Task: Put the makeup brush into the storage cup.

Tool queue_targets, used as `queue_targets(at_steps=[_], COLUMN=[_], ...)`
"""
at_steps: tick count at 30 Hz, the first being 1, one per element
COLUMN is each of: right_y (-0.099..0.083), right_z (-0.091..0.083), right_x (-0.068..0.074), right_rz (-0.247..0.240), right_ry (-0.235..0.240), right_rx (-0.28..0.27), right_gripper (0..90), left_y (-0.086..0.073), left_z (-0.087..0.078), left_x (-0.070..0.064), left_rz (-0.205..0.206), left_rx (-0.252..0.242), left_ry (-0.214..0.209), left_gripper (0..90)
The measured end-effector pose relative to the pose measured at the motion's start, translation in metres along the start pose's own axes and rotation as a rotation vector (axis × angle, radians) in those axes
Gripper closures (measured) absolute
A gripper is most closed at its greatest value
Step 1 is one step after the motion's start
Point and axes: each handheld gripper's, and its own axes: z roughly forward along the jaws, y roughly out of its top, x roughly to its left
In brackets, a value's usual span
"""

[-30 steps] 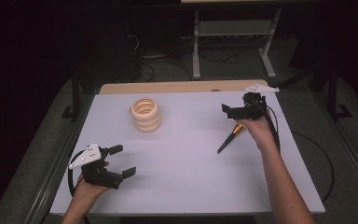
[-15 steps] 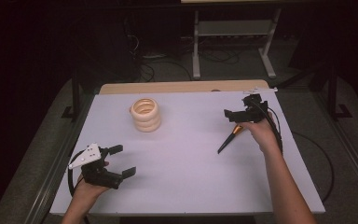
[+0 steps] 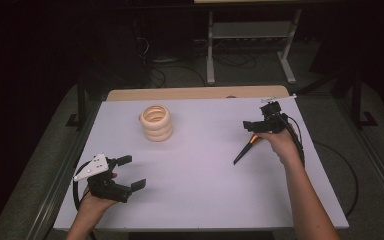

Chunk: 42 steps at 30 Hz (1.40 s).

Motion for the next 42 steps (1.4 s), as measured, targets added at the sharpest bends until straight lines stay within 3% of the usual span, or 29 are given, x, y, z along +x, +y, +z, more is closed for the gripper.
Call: queue_targets(at_steps=[11,19,42], right_y=[-0.006,-0.009,-0.025], right_z=[0.008,0.011,0.024], right_x=[0.0,0.003,0.008], right_rz=[0.039,0.083,0.094], right_ry=[-0.052,-0.054,-0.069], right_rx=[0.105,0.161,0.249], right_gripper=[17.3,19.9,23.0], left_y=[0.0,0.0,-0.001], left_z=[0.001,0.001,0.002], left_x=[0.0,-0.001,-0.001], left_rz=[0.003,0.006,0.017], left_rx=[0.007,0.007,0.026], left_ry=[-0.004,-0.005,-0.008], left_gripper=[0.0,0.0,0.0])
